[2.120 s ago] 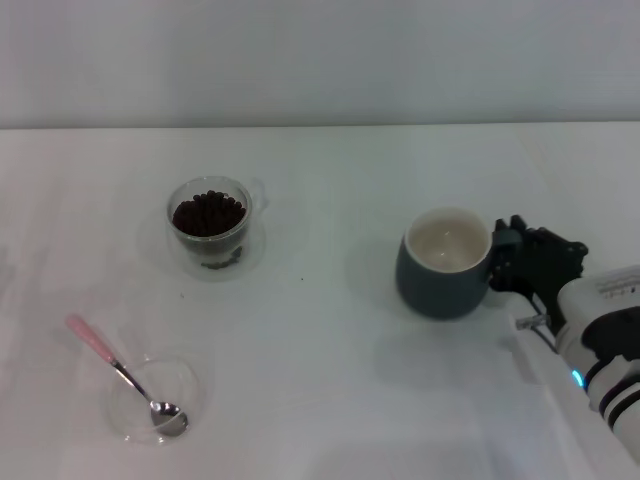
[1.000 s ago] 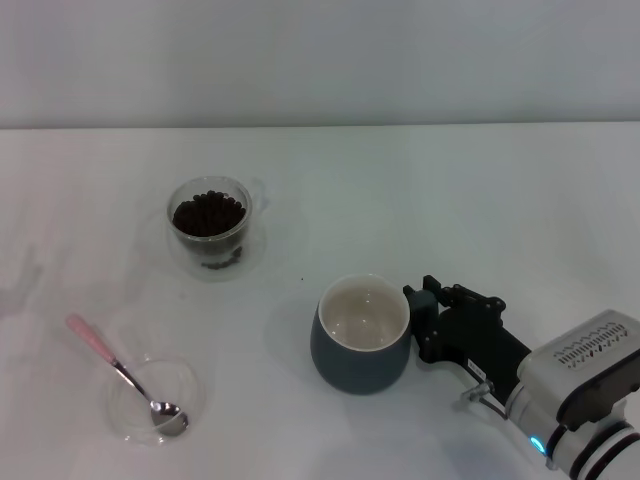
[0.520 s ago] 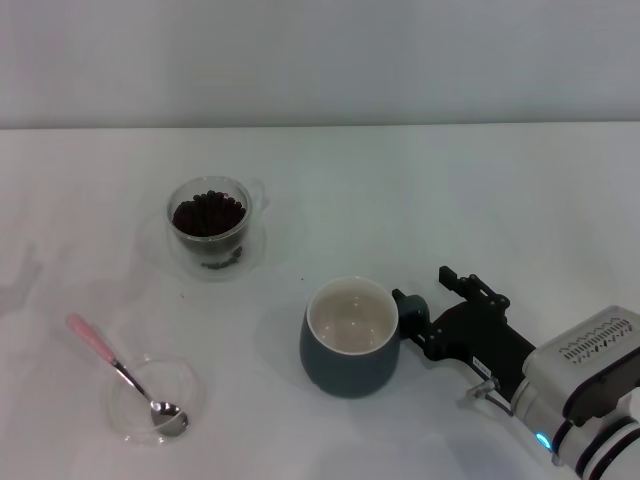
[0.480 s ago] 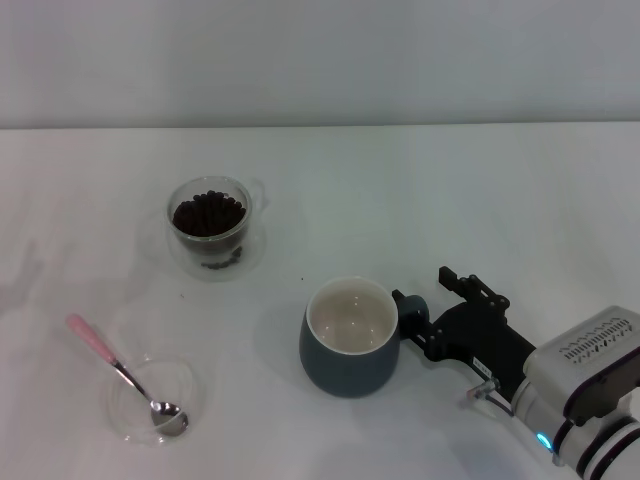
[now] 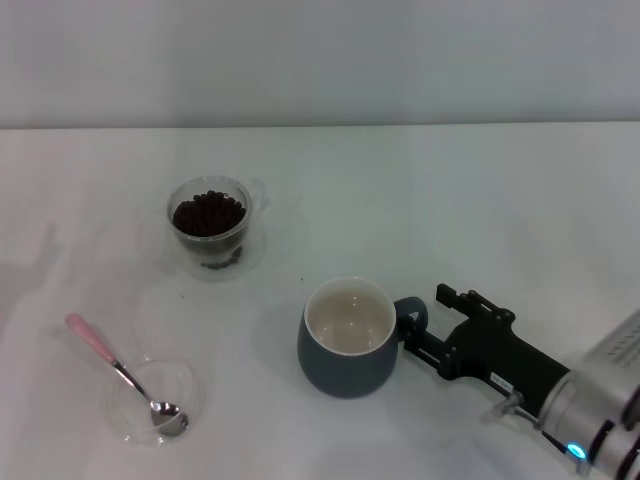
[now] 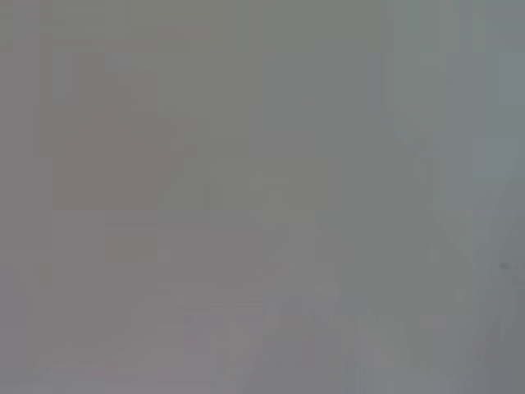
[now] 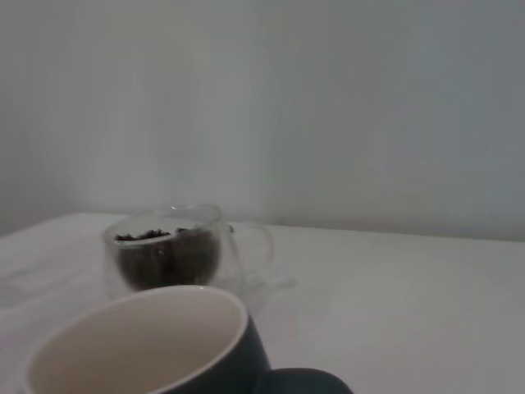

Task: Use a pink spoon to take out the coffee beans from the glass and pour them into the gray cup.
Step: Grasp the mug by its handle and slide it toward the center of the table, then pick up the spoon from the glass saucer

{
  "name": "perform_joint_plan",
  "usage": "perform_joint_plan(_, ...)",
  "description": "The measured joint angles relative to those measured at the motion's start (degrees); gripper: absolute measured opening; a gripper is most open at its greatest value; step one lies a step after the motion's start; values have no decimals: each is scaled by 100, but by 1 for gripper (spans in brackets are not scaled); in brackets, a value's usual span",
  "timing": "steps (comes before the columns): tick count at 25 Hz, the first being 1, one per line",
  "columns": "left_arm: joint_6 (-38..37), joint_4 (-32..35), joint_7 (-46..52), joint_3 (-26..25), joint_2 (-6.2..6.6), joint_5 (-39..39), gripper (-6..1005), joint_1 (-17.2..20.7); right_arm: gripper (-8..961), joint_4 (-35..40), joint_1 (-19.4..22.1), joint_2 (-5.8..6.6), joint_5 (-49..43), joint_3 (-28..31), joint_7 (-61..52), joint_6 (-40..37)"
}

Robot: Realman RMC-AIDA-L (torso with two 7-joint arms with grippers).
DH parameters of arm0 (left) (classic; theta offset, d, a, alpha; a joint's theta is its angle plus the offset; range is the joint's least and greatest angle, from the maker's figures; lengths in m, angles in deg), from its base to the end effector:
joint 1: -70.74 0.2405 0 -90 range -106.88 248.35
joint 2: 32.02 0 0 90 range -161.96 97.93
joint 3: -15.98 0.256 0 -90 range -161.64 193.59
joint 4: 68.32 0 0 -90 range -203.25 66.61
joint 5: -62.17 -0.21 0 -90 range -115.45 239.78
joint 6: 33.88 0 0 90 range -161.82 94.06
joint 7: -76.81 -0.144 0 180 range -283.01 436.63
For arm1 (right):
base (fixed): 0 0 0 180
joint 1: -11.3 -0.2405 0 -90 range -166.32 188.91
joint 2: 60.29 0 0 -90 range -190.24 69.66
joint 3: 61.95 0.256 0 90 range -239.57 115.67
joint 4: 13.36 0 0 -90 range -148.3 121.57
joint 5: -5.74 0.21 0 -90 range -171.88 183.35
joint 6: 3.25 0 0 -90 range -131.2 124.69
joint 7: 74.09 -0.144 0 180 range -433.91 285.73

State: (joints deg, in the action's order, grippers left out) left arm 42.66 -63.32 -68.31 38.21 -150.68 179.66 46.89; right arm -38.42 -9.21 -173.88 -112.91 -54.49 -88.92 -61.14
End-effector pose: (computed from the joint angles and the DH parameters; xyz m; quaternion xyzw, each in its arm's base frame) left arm -0.3502 0.3160 0.0324 -0.6444 -0.2903 -0.4096 0.5768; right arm 0.3166 0.2559 -0.1016 -0.8336 0.3037 0.2609 0.3805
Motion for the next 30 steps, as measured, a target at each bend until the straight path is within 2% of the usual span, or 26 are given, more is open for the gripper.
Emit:
perform_joint_plan(4,-29,3,7,-11,-12,15,877,-48,746,520,29,34,-644,-78,-908,-552)
perform_joint_plan(10,-53,-3,10,-47,-26,80,877,-71,744,1276,37,19,-752,-736,-1774,-1282)
perform_joint_plan(14,-56,-19,23,-50,-28,181,877,-47,742,1703,261,-5,-707,-910,-2213,-1778)
perform_joint_plan(16,-44,-12,472,-54,-13,201,876,91,741,1961,459,-18,-610,-886,-2336,-2137)
perform_joint_plan(20,-52,208,1828,-10,81,58,876,409,740,2482,898,-88,197,-877,-2314,-2860)
perform_joint_plan(25,8,670,3865,1,241,-552,876,959,740,2613,1091,-106,1703,-878,-1884,-3256)
perform_joint_plan(27,168,728,4580,1,380,-961,876,1148,740,2506,1033,-115,2354,-865,-1600,-3279)
perform_joint_plan(30,379,735,5177,0,593,-1771,876,1234,740,2232,832,-141,3449,-732,-963,-3311)
